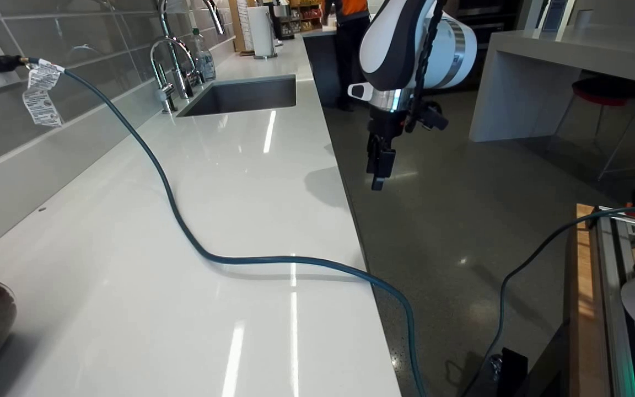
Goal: Press a button on the dishwasher
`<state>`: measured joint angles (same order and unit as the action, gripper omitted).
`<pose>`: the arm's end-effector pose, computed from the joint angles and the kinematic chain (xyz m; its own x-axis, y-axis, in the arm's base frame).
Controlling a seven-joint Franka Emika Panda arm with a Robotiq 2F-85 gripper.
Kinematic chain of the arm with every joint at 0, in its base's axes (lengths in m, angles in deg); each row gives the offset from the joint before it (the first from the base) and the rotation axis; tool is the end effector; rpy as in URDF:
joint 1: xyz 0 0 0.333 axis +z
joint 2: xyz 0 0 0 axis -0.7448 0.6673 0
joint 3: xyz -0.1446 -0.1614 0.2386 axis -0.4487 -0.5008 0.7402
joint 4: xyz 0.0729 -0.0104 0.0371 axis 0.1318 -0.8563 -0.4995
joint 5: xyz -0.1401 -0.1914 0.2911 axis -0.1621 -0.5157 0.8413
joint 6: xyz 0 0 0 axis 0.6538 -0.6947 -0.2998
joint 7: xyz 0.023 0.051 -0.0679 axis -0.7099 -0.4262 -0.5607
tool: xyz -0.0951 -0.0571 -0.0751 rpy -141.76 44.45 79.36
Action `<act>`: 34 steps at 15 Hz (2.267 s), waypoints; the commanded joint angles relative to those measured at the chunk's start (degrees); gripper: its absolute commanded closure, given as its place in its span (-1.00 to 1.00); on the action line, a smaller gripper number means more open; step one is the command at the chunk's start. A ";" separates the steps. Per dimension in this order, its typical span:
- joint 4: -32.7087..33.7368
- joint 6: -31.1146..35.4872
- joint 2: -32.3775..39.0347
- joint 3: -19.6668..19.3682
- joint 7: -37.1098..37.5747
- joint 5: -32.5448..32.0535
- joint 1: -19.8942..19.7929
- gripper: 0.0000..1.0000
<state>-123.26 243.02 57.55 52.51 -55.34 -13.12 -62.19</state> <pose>0.4767 -0.0923 0.1938 0.7843 0.5964 0.1708 0.6075 -0.7941 -0.0167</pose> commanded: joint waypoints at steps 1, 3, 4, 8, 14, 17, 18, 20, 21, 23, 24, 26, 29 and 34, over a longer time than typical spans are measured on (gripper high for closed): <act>1.35 3.01 3.30 3.47 -3.99 3.41 -3.25 -0.09; 1.71 3.81 4.43 4.12 -5.35 4.26 -3.90 0.22; 1.93 4.08 4.90 4.65 -5.88 4.48 -4.48 0.40; 2.81 5.90 6.83 6.63 -8.67 6.15 -6.43 0.97; 3.86 7.40 9.14 9.04 -10.89 6.31 -8.84 1.00; 4.26 7.48 9.91 10.23 -11.65 6.45 -10.06 1.00; 4.39 7.53 10.14 10.54 -11.78 6.40 -10.41 1.00; 4.60 7.70 10.52 11.28 -12.10 6.32 -11.10 1.00; 4.71 7.75 10.70 11.65 -12.27 6.30 -11.46 1.00; 5.02 7.76 11.01 12.20 -12.38 6.20 -11.99 1.00; 5.11 7.80 11.10 12.47 -12.43 6.14 -12.21 1.00; 5.24 7.89 11.30 12.89 -12.38 5.99 -12.55 1.00; 5.37 8.13 11.47 13.78 -12.54 6.11 -13.28 1.00; 5.51 8.36 11.43 15.30 -12.74 6.13 -14.61 1.00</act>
<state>-118.34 249.36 67.60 65.89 -65.96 -8.43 -75.12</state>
